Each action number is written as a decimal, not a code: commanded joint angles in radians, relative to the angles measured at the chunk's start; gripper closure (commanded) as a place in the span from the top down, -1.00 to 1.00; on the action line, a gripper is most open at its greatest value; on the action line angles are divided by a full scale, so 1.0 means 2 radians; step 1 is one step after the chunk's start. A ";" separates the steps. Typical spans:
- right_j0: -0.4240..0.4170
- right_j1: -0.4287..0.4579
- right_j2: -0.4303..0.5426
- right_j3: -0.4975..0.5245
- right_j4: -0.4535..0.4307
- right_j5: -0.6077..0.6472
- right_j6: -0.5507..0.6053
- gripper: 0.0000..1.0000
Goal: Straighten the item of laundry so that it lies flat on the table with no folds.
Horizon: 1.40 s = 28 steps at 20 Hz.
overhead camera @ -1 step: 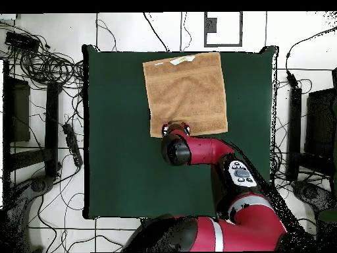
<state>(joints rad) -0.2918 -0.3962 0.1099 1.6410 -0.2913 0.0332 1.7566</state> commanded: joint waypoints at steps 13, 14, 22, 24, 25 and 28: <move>-0.014 0.088 -0.027 0.126 -0.024 0.019 0.051 1.00; -0.013 0.085 -0.030 0.129 -0.024 0.017 0.051 1.00; -0.011 0.071 -0.043 0.149 -0.028 0.014 0.048 1.00; -0.011 0.069 -0.044 0.154 -0.028 0.014 0.048 1.00; -0.011 0.067 -0.045 0.157 -0.028 0.015 0.048 1.00; -0.010 0.063 -0.048 0.162 -0.024 0.017 0.051 1.00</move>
<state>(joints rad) -0.2989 -0.4083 0.0684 1.7434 -0.2907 -0.1087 1.7564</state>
